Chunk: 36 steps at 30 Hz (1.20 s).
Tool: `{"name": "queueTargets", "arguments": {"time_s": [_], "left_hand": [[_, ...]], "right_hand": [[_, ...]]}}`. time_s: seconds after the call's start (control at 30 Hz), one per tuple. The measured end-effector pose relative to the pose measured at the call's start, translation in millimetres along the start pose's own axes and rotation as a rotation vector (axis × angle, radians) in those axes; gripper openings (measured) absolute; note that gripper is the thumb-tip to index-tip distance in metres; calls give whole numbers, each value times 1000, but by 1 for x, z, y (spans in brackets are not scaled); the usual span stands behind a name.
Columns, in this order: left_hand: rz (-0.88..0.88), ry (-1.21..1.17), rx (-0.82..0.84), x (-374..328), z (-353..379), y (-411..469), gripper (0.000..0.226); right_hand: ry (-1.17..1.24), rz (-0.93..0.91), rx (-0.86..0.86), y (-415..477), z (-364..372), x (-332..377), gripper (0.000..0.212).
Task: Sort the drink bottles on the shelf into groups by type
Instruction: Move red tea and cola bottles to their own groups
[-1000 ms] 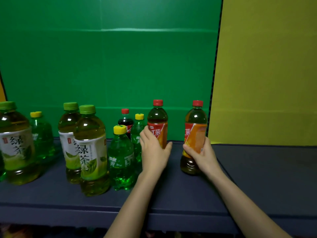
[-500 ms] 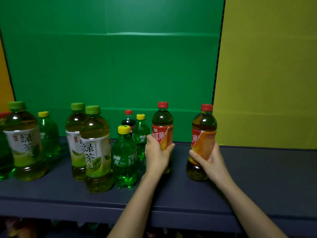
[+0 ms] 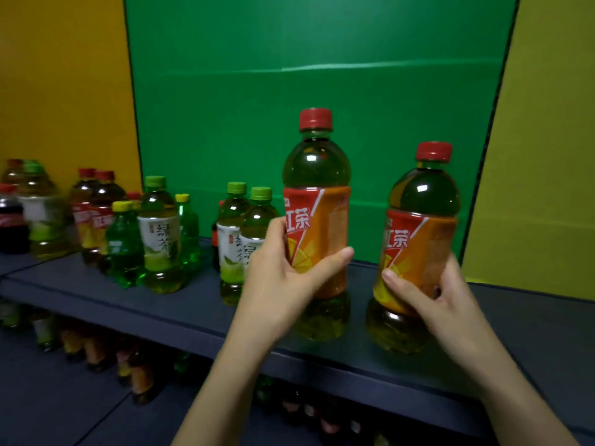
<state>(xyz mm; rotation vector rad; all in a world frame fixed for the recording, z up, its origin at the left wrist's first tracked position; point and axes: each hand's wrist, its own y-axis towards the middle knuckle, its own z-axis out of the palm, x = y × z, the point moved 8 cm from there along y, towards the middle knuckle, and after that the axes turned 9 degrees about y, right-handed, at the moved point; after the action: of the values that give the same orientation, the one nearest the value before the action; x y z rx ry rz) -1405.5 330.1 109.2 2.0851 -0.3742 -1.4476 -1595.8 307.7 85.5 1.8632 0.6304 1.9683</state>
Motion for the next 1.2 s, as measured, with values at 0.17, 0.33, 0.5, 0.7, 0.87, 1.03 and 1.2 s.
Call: {"name": "queueTargets", "arguments": {"time_s": [0.17, 0.33, 0.5, 0.7, 0.87, 1.03, 1.2], "left_hand": [[-49, 129, -145, 19, -93, -23, 58], [-147, 235, -293, 55, -188, -53, 60], [-220, 316, -408, 88, -286, -85, 58], [-278, 438, -477, 121, -409, -122, 65], [-297, 480, -548, 144, -494, -140, 59], [-339, 488, -590, 177, -561, -150, 56], [-370, 504, -631, 217, -624, -143, 50]], "right_hand": [[113, 26, 177, -4, 75, 5, 44], [197, 48, 311, -9, 171, -8, 40], [260, 98, 400, -21, 279, -25, 54], [294, 97, 450, -41, 411, -32, 48], [317, 110, 508, -52, 510, -42, 55], [317, 131, 592, -51, 596, -53, 43], [290, 140, 648, -40, 679, -74, 50]]}}
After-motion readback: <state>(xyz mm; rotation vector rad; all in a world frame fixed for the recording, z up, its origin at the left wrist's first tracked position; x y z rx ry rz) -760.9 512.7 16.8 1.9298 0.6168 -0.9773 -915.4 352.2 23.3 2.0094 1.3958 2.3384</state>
